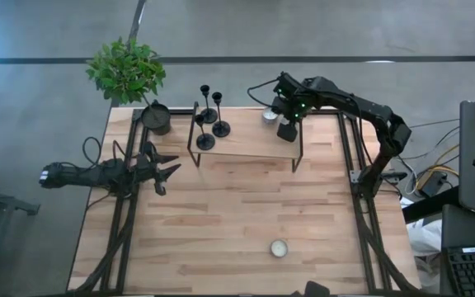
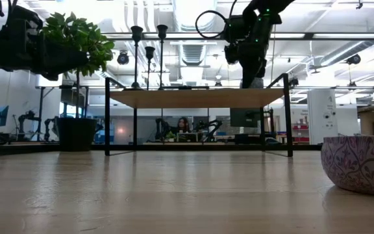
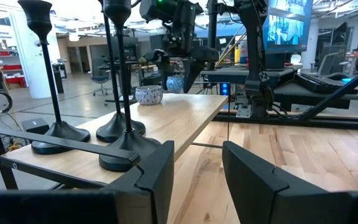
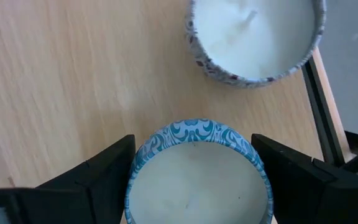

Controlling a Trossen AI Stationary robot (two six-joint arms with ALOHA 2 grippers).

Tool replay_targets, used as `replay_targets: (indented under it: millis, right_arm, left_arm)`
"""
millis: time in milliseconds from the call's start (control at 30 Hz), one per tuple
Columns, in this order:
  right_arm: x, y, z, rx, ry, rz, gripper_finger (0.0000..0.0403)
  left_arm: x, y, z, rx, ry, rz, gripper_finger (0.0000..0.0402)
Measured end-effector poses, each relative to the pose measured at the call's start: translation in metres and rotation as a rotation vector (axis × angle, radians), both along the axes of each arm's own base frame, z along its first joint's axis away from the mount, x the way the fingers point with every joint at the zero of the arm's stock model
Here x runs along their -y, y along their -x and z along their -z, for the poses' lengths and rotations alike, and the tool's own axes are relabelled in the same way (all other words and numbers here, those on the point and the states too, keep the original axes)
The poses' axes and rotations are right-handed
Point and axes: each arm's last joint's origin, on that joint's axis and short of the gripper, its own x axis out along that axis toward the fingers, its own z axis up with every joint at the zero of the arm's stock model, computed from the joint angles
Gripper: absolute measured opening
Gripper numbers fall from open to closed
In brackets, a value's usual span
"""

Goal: Pick & Place candle stick holders
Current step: Put the blue patterned scented candle on the shelf

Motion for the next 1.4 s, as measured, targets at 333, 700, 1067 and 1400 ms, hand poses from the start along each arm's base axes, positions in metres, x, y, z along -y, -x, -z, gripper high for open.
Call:
replay_targets:
  millis: [333,700,1067,1400]
  right_arm:
    - [0.0,0.0,0.005,-0.002,-0.008,-0.002,0.029]
    - [-0.002,0.002,0.015,-0.02,-0.028,-0.008,0.029]
    - [-0.001,0.0,0.015,0.0,-0.025,-0.011,0.0298]
    - [-0.001,0.0,0.016,-0.002,-0.022,-0.018,0.0344]
  left_arm:
    - [0.0,0.0,0.0,0.0,0.0,0.0,0.0142]
    - [0.0,0.0,0.0,0.0,0.0,0.0,0.0142]
    - [0.0,0.0,0.0,0.0,0.0,0.0,0.0142]
    - [0.0,0.0,0.0,0.0,0.0,0.0,0.0142]
